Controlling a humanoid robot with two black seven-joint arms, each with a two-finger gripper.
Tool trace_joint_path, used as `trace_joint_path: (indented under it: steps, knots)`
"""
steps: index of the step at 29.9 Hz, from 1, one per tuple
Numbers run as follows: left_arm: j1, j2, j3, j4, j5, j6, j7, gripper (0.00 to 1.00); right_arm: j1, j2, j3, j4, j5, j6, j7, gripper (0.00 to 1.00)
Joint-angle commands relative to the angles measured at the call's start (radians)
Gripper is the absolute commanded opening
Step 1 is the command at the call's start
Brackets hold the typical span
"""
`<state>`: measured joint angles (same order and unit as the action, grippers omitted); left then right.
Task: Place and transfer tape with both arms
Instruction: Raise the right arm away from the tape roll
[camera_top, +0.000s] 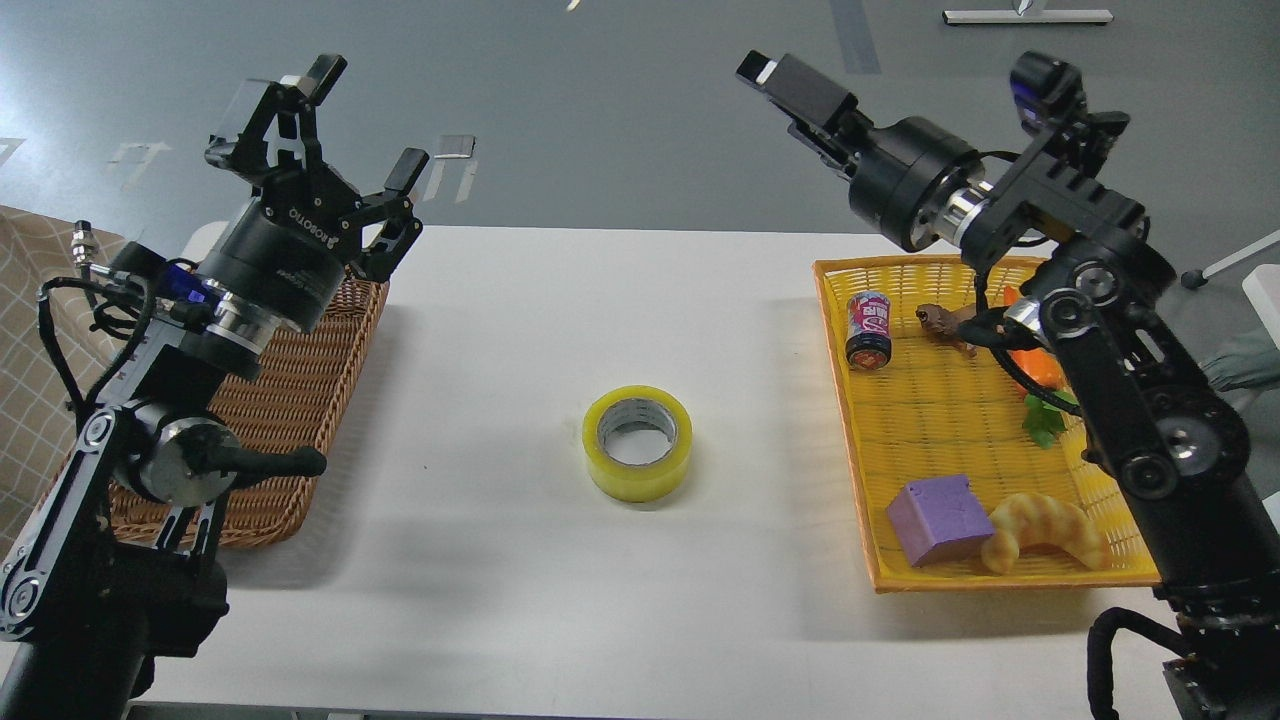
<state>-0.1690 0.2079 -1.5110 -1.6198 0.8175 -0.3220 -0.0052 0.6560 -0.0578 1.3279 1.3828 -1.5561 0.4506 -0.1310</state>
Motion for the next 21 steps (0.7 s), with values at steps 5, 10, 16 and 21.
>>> trace_joint_path:
  steps: [5,10,16,21]
  knots:
    - [-0.009,-0.002,-0.001,-0.002,0.000,-0.003,-0.006,0.98,-0.084,0.001,0.131,0.104,0.450,-0.001,0.005,1.00]
    - [-0.003,0.005,-0.020,-0.058,0.002,0.009,-0.007,0.98,-0.113,0.033,0.154,0.150,0.576,-0.045,0.005,1.00]
    - [-0.015,0.008,-0.057,-0.091,0.000,-0.003,-0.006,0.98,-0.130,0.058,0.172,0.157,0.581,-0.095,-0.004,1.00]
    - [-0.035,0.010,-0.049,-0.087,0.020,0.014,-0.006,0.98,-0.147,0.058,0.189,0.180,0.581,-0.093,-0.004,1.00]
